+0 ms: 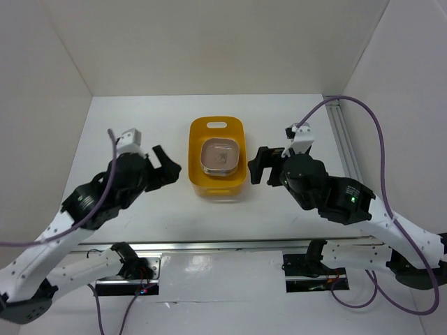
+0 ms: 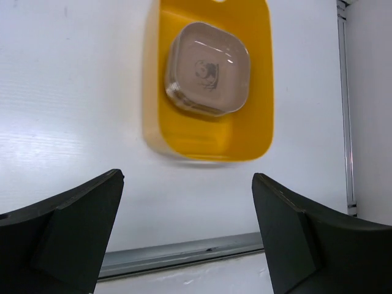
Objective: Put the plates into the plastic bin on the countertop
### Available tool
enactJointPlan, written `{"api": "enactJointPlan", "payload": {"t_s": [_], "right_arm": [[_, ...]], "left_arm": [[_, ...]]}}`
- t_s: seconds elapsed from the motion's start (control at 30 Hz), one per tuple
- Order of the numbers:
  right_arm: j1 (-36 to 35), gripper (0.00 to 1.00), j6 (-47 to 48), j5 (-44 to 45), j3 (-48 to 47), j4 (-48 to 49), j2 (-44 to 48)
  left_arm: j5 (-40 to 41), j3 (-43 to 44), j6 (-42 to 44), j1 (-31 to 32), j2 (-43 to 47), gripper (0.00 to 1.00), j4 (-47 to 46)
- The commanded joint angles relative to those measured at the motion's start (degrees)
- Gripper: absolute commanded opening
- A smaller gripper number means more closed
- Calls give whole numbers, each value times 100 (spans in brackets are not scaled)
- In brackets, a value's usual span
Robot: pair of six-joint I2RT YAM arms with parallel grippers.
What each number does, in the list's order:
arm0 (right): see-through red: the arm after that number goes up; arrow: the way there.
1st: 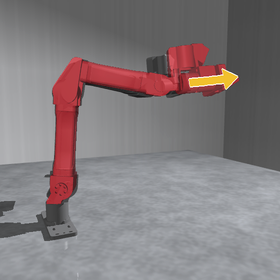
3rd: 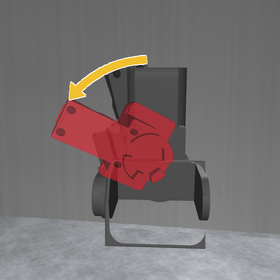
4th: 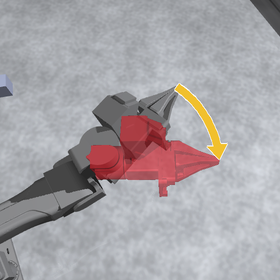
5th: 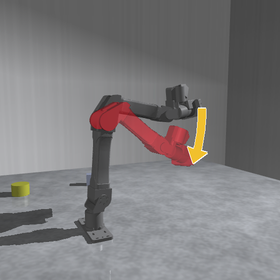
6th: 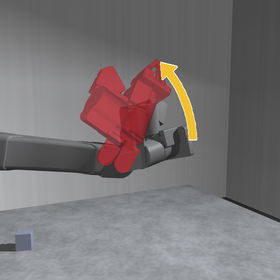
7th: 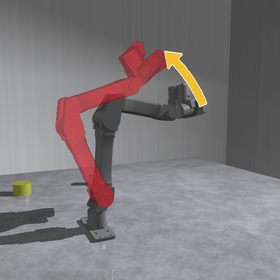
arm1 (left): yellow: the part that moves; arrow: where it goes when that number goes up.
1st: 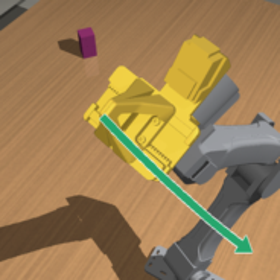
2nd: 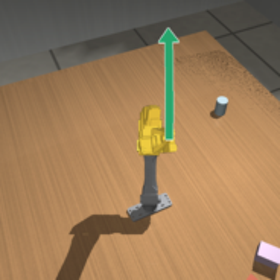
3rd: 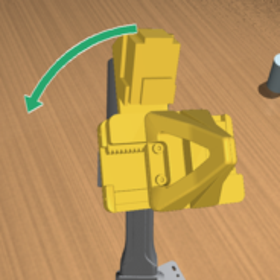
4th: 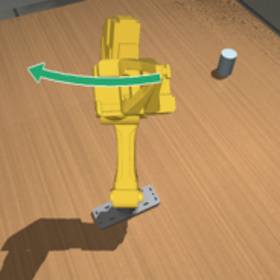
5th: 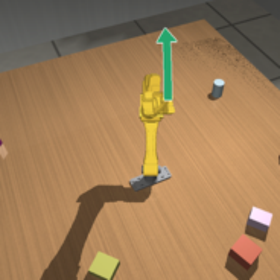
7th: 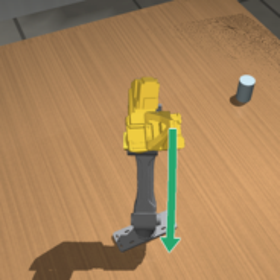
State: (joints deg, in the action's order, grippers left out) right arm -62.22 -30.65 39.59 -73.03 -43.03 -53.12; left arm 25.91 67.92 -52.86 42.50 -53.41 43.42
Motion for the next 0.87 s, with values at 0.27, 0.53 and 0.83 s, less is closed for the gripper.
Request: {"api": "enactJointPlan", "payload": {"t_s": [0.27,0.53,0.83], "right_arm": [[25,100,-300,-347,447,-997,582],[25,100,-696,-523,808,-1524,1532],[25,100,-863,-462,896,-1709,1586]], "left_arm": [[169,-543,716,13,2422,99,1836],[98,-464,716,65,2800,99,2126],[213,-464,584,65,2994,99,2232]]}}
